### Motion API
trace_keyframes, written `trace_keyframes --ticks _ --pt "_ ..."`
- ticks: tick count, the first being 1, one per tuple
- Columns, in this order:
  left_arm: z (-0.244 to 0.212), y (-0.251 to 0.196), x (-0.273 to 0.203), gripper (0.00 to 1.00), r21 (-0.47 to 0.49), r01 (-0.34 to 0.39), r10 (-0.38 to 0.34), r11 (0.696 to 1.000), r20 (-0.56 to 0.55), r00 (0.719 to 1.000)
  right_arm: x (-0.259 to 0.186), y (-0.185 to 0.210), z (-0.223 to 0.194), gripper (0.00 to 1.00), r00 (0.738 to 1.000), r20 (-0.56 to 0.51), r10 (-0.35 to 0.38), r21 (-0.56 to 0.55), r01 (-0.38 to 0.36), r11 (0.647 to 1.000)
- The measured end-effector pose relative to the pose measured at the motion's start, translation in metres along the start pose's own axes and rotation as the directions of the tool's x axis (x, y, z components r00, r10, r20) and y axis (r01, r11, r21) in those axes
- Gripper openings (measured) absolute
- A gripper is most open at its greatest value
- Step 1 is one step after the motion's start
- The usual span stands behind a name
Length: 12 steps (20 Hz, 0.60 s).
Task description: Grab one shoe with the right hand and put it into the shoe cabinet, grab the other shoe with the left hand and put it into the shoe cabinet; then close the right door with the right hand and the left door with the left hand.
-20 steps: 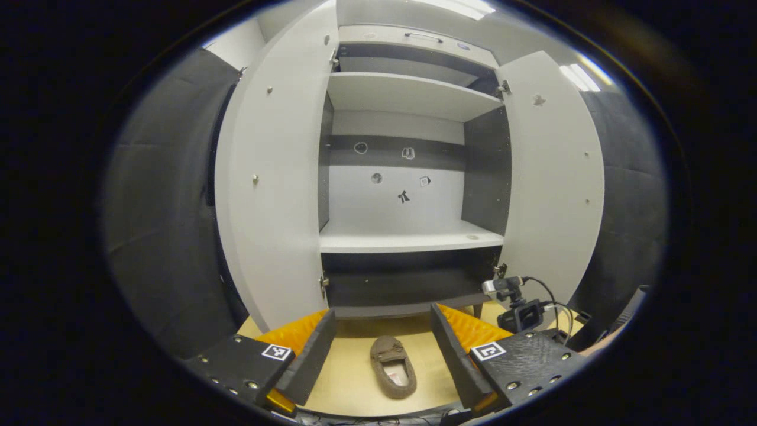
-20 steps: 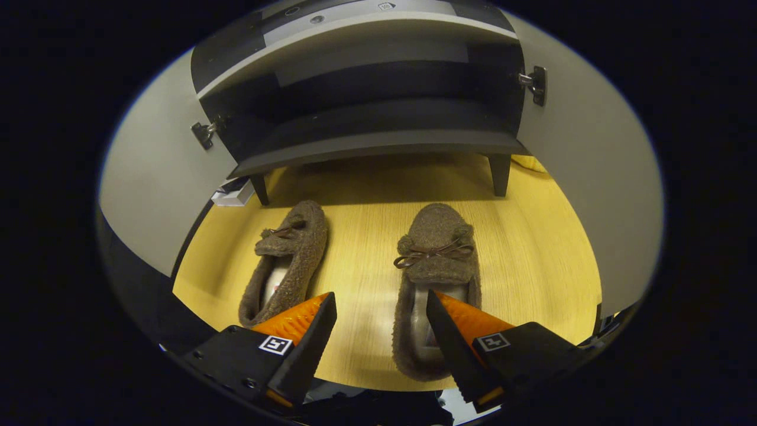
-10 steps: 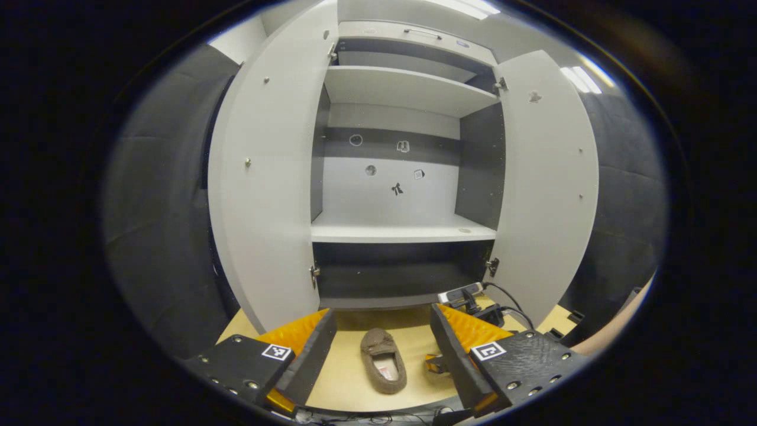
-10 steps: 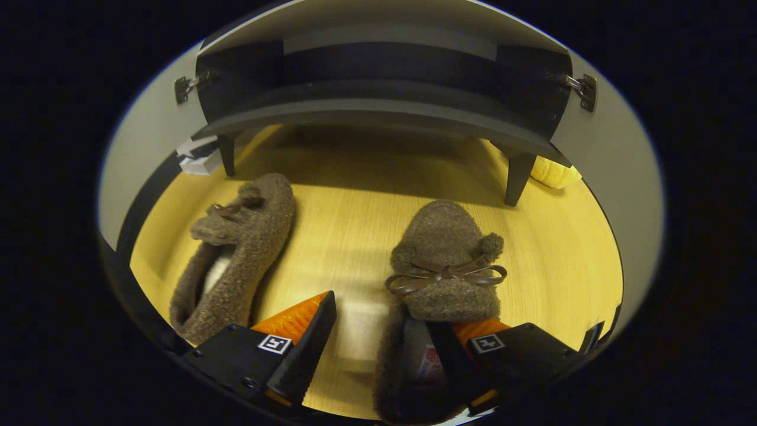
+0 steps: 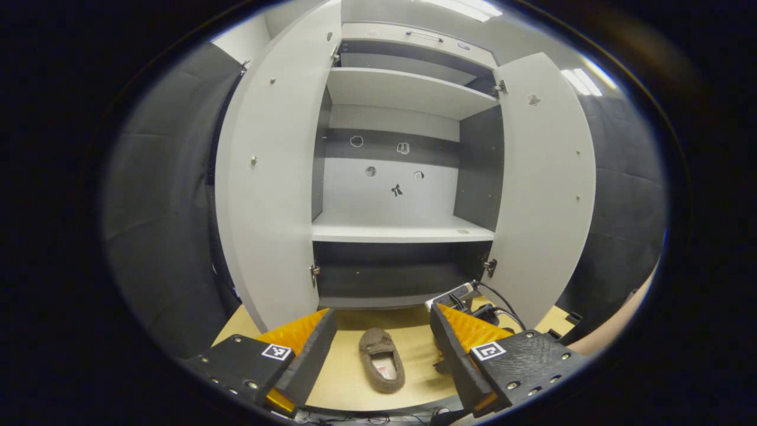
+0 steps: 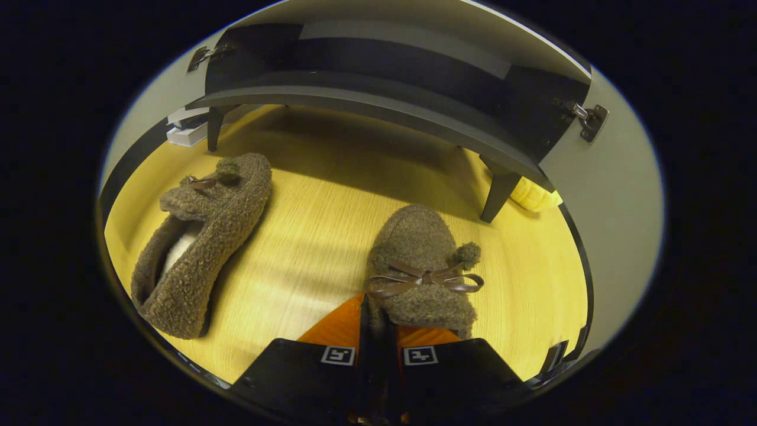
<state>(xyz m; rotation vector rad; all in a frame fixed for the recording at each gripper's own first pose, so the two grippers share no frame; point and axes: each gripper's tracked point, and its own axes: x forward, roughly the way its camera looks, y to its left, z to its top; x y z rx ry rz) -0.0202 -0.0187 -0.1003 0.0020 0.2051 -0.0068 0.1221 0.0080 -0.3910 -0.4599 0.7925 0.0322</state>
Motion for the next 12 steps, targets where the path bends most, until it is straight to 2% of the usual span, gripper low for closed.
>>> trace_keyframes --ticks 1,2,4,6,12 --pt "0.001 0.001 0.000 0.93 0.001 -0.003 0.003 1.000 0.002 1.000 -0.003 0.000 0.000 0.16 1.000 0.009 0.015 -0.011 -0.015 1.000" --pt "0.002 0.001 -0.001 0.94 0.000 -0.006 0.006 1.000 0.003 1.000 -0.005 -0.001 -0.001 0.09 0.999 0.004 0.032 -0.024 -0.032 0.999" --pt "0.002 0.002 0.000 0.93 -0.007 -0.008 0.008 1.000 0.002 1.000 -0.009 -0.004 -0.007 0.03 0.998 -0.008 0.056 -0.061 -0.056 0.997" --pt "0.003 0.002 -0.001 0.93 -0.007 -0.009 0.009 1.000 0.000 1.000 -0.018 -0.008 -0.009 0.04 0.998 0.002 0.065 -0.093 -0.065 0.994" --pt "0.009 0.004 -0.002 0.94 0.013 -0.008 0.008 1.000 0.008 1.000 -0.056 0.000 -0.014 0.03 0.991 0.021 0.134 0.067 -0.135 0.989"
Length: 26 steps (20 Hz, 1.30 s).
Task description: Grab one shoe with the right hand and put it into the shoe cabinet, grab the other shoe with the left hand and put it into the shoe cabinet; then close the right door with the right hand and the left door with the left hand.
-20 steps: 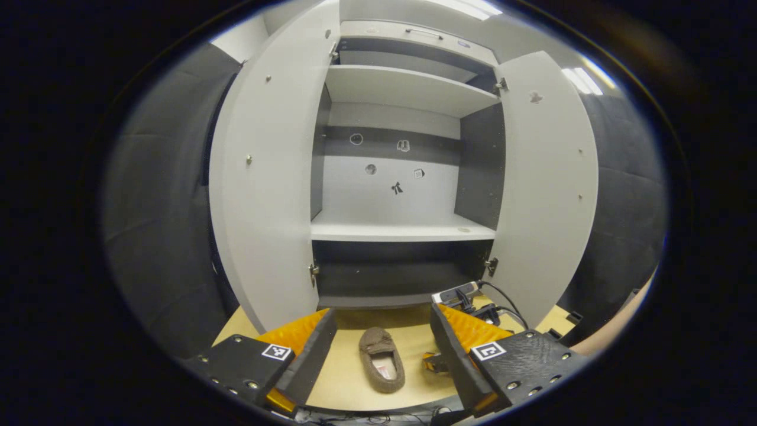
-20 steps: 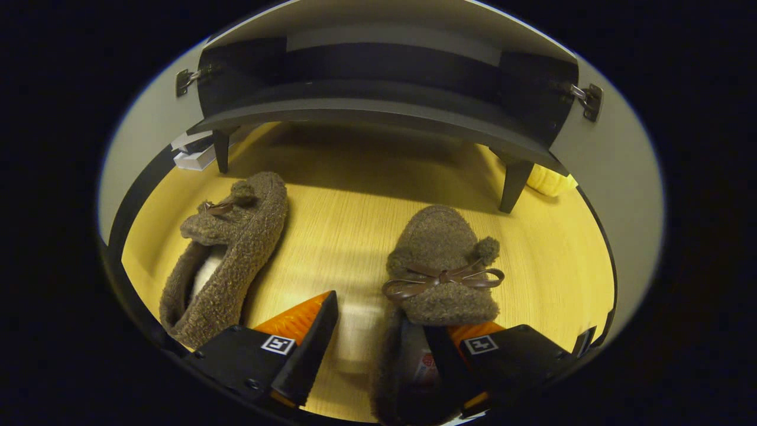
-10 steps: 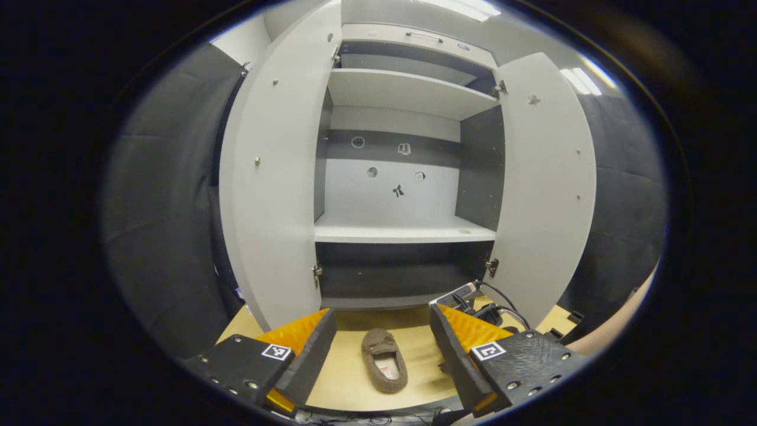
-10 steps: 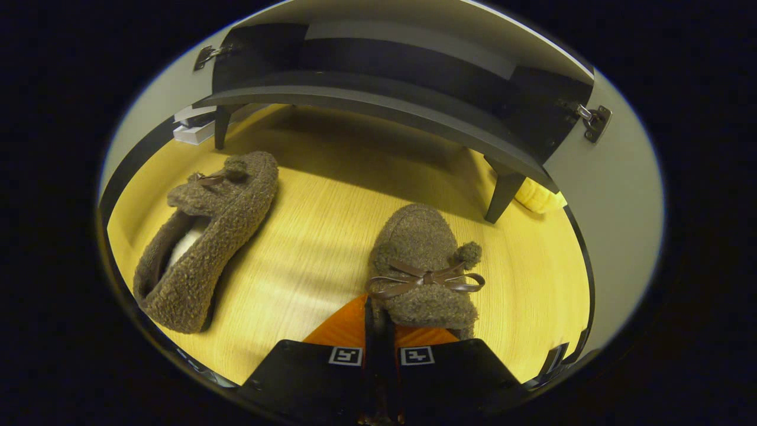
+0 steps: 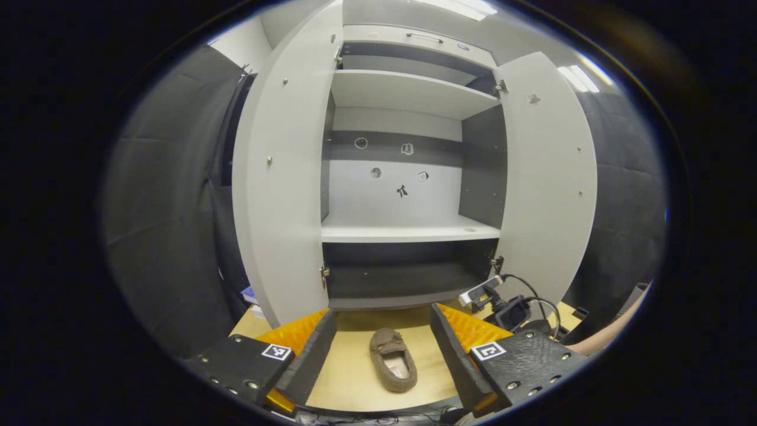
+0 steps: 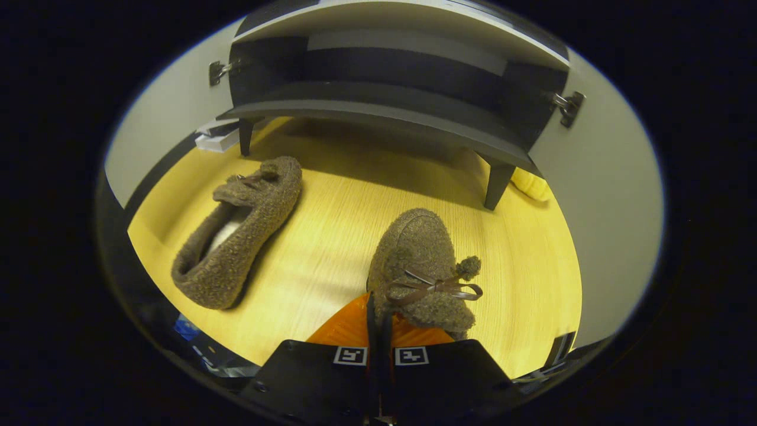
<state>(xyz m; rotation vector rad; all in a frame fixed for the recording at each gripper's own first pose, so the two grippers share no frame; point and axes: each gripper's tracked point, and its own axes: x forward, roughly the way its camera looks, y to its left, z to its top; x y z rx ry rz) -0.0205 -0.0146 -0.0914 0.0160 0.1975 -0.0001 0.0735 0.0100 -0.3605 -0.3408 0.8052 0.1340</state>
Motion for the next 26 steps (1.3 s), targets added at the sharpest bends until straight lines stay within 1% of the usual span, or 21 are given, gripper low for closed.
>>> trace_keyframes --ticks 2,3,4,5,7,8,9,11,12,13,14,17,18,19,20,21,22,24,25,26 --pt "-0.002 -0.001 0.001 0.94 -0.003 0.008 -0.008 1.000 0.003 1.000 -0.016 0.003 0.006 0.03 0.999 0.015 0.028 0.034 -0.029 0.999" --pt "-0.001 -0.002 0.002 0.98 -0.003 0.012 -0.012 1.000 0.004 1.000 -0.025 0.003 0.013 0.03 0.999 0.030 0.037 0.045 -0.038 0.998" --pt "-0.004 -0.004 0.002 0.98 -0.003 0.016 -0.016 1.000 0.005 1.000 -0.034 0.003 0.019 0.03 0.998 0.047 0.044 0.055 -0.047 0.997" --pt "-0.006 -0.005 0.004 0.94 -0.002 0.019 -0.019 1.000 0.005 1.000 -0.044 0.003 0.026 0.03 0.996 0.066 0.053 0.065 -0.057 0.996" --pt "-0.009 -0.006 0.005 0.94 -0.001 0.019 -0.019 1.000 -0.001 1.000 -0.064 0.004 0.041 0.03 0.992 0.094 0.078 0.085 -0.086 0.993" --pt "-0.010 -0.006 0.005 0.93 -0.002 0.018 -0.018 1.000 -0.004 1.000 -0.074 0.004 0.048 0.07 0.990 0.106 0.089 0.096 -0.100 0.990" --pt "-0.010 -0.007 0.005 0.94 -0.005 0.019 -0.019 1.000 -0.006 1.000 -0.082 0.005 0.055 0.03 0.988 0.116 0.100 0.108 -0.112 0.988" --pt "-0.011 -0.008 0.006 0.94 -0.013 0.020 -0.020 1.000 -0.010 1.000 -0.100 0.005 0.071 0.03 0.983 0.136 0.122 0.137 -0.141 0.981" --pt "-0.012 -0.008 0.005 0.98 -0.012 0.020 -0.020 1.000 -0.010 1.000 -0.110 0.005 0.081 0.03 0.980 0.150 0.133 0.152 -0.156 0.976" --pt "-0.010 -0.006 0.005 0.94 -0.007 0.018 -0.018 1.000 -0.011 1.000 -0.119 0.008 0.092 0.03 0.975 0.171 0.141 0.163 -0.169 0.972" --pt "-0.009 -0.005 0.005 0.97 -0.002 0.016 -0.016 1.000 -0.012 1.000 -0.130 0.007 0.104 0.03 0.970 0.192 0.148 0.171 -0.181 0.968" --pt "-0.006 -0.004 0.004 0.97 -0.001 0.011 -0.011 1.000 -0.013 1.000 -0.158 0.003 0.143 0.03 0.955 0.258 0.149 0.181 -0.199 0.963" --pt "-0.005 -0.004 0.006 0.89 0.000 0.013 -0.013 1.000 -0.015 1.000 -0.168 0.002 0.154 0.03 0.947 0.283 0.149 0.181 -0.206 0.962" --pt "-0.004 -0.006 0.009 0.89 0.001 0.017 -0.017 1.000 -0.018 1.000 -0.177 0.003 0.170 0.03 0.939 0.306 0.154 0.183 -0.217 0.959" --pt "-0.001 -0.008 0.017 0.94 0.006 0.022 -0.022 1.000 -0.015 1.000 -0.185 0.003 0.185 0.03 0.929 0.331 0.165 0.183 -0.234 0.955" --pt "0.004 -0.010 0.021 0.94 0.017 0.024 -0.024 1.000 -0.010 1.000 -0.192 0.005 0.199 0.03 0.917 0.358 0.178 0.179 -0.254 0.950" --pt "0.009 -0.011 0.024 0.98 0.034 0.021 -0.021 0.999 -0.006 1.000 -0.197 0.006 0.215 0.03 0.904 0.383 0.188 0.170 -0.269 0.948" --pt "0.020 -0.014 0.031 0.98 0.069 0.014 -0.014 0.998 0.008 1.000 -0.206 0.004 0.245 0.03 0.881 0.432 0.192 0.137 -0.275 0.952" --pt "0.026 -0.018 0.035 0.94 0.074 0.019 -0.020 0.997 0.012 1.000 -0.208 0.002 0.262 0.03 0.868 0.459 0.190 0.118 -0.271 0.955" --pt "0.032 -0.022 0.039 0.93 0.067 0.030 -0.032 0.997 0.021 0.999 -0.211 -0.001 0.282 0.03 0.853 0.487 0.189 0.101 -0.270 0.958"
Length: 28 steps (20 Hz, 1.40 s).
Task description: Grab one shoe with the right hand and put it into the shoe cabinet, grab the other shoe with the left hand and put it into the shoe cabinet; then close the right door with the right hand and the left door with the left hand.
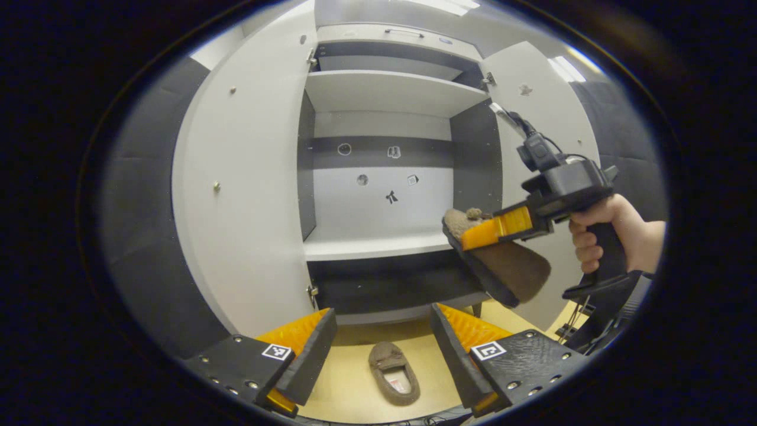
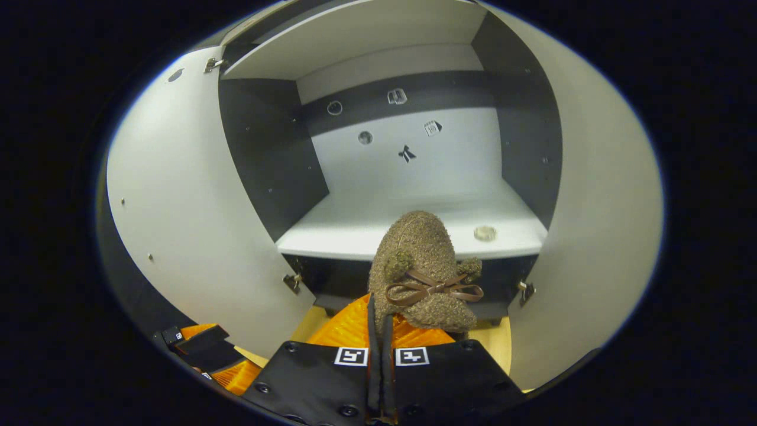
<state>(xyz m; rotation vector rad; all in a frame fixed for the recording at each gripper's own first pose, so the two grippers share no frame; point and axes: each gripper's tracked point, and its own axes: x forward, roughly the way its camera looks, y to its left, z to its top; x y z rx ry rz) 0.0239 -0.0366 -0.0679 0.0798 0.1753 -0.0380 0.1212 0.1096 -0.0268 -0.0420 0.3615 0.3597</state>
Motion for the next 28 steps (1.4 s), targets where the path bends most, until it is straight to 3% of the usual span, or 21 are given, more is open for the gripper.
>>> trace_keyframes --ticks 1,3,5,7,10,12,15,16,18,19,21,22,23,26,28 --pt "0.007 -0.003 0.005 0.98 -0.009 0.013 -0.013 1.000 0.007 1.000 0.006 -0.002 0.018 0.03 1.000 0.030 0.007 -0.012 -0.007 1.000" --pt "0.020 -0.005 0.015 0.93 -0.013 0.020 -0.019 1.000 0.016 1.000 0.018 -0.009 0.045 0.03 0.997 0.080 0.006 -0.034 -0.004 0.999" --pt "0.035 -0.005 0.022 0.98 -0.009 0.013 -0.013 1.000 0.036 0.999 0.033 -0.021 0.074 0.03 0.992 0.123 0.003 -0.041 0.002 0.999" --pt "0.044 -0.009 0.026 0.93 -0.027 0.014 -0.013 1.000 0.046 0.999 0.049 -0.027 0.099 0.03 0.987 0.158 -0.005 -0.038 0.011 0.999" --pt "0.055 -0.008 0.032 0.98 -0.024 -0.010 0.012 1.000 0.048 0.999 0.076 -0.040 0.123 0.00 0.981 0.189 -0.035 -0.061 0.047 0.997" --pt "0.058 -0.002 0.033 0.93 -0.011 -0.034 0.035 0.999 0.048 0.998 0.094 -0.052 0.131 0.02 0.977 0.204 -0.070 -0.091 0.090 0.992" --pt "0.066 0.006 0.035 0.98 -0.017 -0.063 0.064 0.998 0.055 0.996 0.121 -0.067 0.139 0.02 0.967 0.225 -0.118 -0.154 0.155 0.976" --pt "0.065 0.009 0.037 0.93 -0.028 -0.067 0.069 0.997 0.050 0.996 0.130 -0.070 0.142 0.03 0.964 0.233 -0.126 -0.178 0.170 0.969" --pt "0.062 0.013 0.037 0.93 -0.042 -0.086 0.087 0.995 0.039 0.995 0.150 -0.078 0.143 0.03 0.960 0.239 -0.149 -0.224 0.203 0.953" --pt "0.064 0.015 0.037 0.98 -0.043 -0.095 0.097 0.995 0.042 0.994 0.158 -0.080 0.140 0.03 0.959 0.234 -0.160 -0.239 0.216 0.947" --pt "0.065 0.015 0.037 0.98 -0.040 -0.102 0.104 0.994 0.043 0.994 0.171 -0.077 0.135 0.03 0.962 0.224 -0.155 -0.244 0.210 0.947" --pt "0.064 0.016 0.036 0.93 -0.034 -0.106 0.107 0.994 0.041 0.993 0.175 -0.077 0.135 0.03 0.962 0.224 -0.157 -0.239 0.210 0.948" --pt "0.065 0.016 0.036 0.98 -0.030 -0.107 0.108 0.994 0.040 0.993 0.179 -0.078 0.134 0.01 0.962 0.219 -0.163 -0.232 0.213 0.949" --pt "0.067 0.019 0.036 0.98 -0.020 -0.114 0.115 0.993 0.043 0.992 0.190 -0.075 0.130 0.09 0.967 0.196 -0.162 -0.199 0.201 0.959" --pt "0.069 0.020 0.035 0.97 -0.022 -0.124 0.125 0.992 0.051 0.991 0.195 -0.076 0.128 0.09 0.970 0.180 -0.165 -0.161 0.195 0.968"
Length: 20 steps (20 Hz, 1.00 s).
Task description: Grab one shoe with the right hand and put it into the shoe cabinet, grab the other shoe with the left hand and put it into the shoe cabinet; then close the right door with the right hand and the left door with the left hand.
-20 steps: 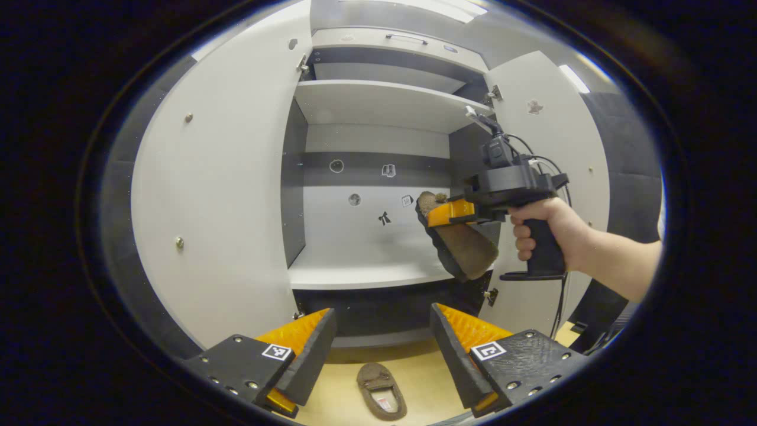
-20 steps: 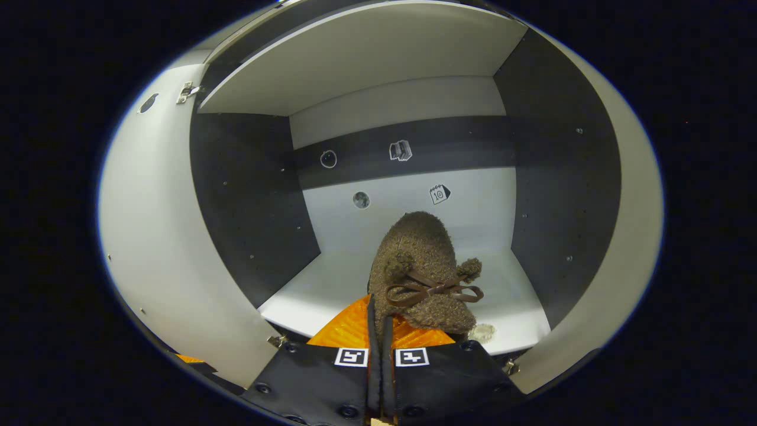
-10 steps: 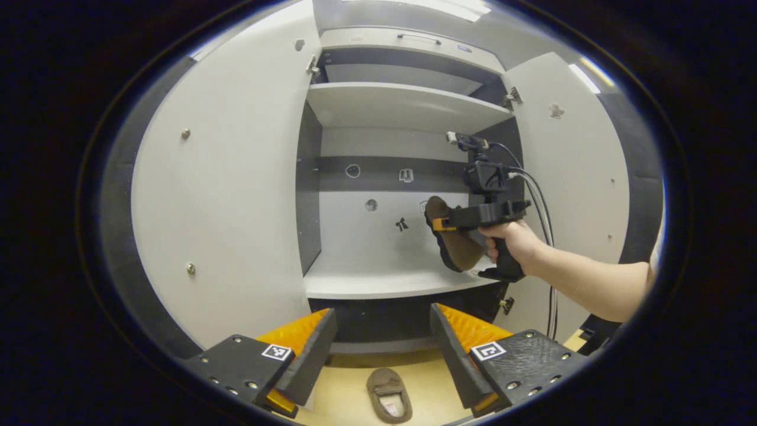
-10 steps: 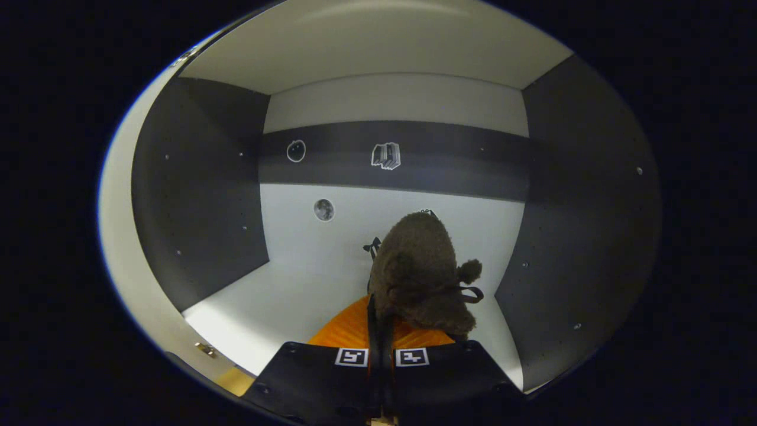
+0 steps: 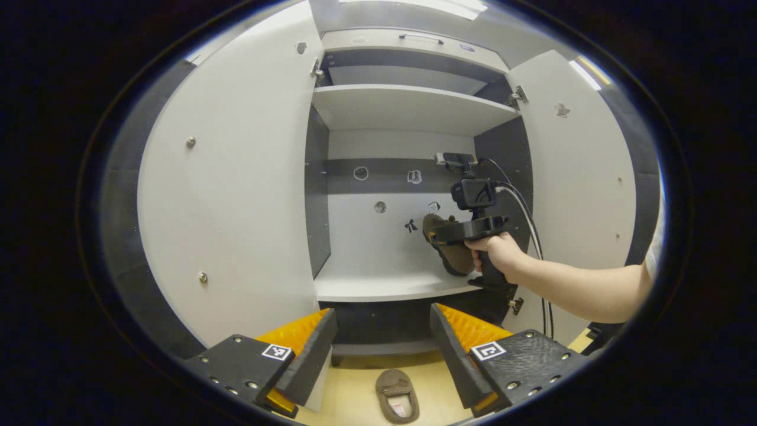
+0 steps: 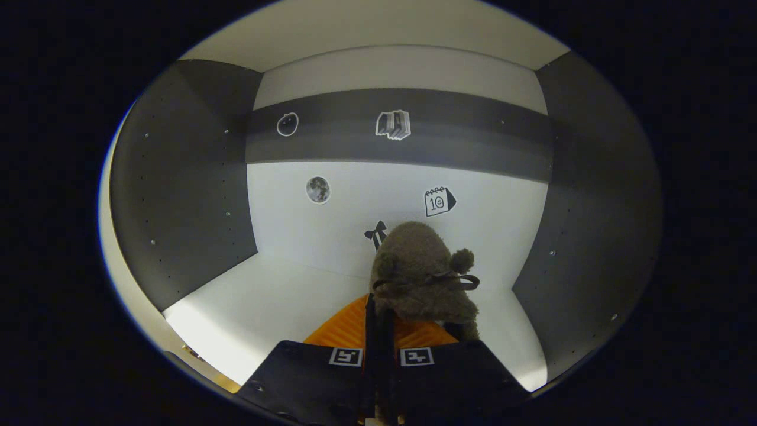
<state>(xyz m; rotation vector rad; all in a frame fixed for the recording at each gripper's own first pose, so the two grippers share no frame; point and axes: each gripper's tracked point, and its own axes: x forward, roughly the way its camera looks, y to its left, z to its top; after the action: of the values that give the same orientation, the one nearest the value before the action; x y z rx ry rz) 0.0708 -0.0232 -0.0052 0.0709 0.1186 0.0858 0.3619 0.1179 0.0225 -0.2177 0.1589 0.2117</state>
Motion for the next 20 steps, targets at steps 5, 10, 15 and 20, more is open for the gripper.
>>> trace_keyframes --ticks 5,10,15,20 --pt "0.001 0.006 -0.005 0.93 -0.012 -0.029 0.029 1.000 0.006 1.000 0.006 0.013 -0.013 0.23 0.996 -0.072 0.056 0.090 -0.049 0.995" --pt "0.001 0.014 -0.014 0.93 -0.022 -0.055 0.055 0.998 0.007 0.998 -0.015 0.033 -0.014 0.85 0.985 -0.123 0.123 0.101 -0.111 0.989" --pt "-0.005 0.014 -0.023 0.93 -0.033 -0.058 0.059 0.998 0.003 0.998 -0.040 0.025 -0.003 0.96 0.983 -0.144 0.112 0.113 -0.096 0.989" --pt "-0.015 0.012 -0.027 0.93 -0.034 -0.050 0.050 0.998 -0.007 0.999 -0.076 0.010 0.020 0.99 0.990 -0.092 0.103 0.141 -0.089 0.986"
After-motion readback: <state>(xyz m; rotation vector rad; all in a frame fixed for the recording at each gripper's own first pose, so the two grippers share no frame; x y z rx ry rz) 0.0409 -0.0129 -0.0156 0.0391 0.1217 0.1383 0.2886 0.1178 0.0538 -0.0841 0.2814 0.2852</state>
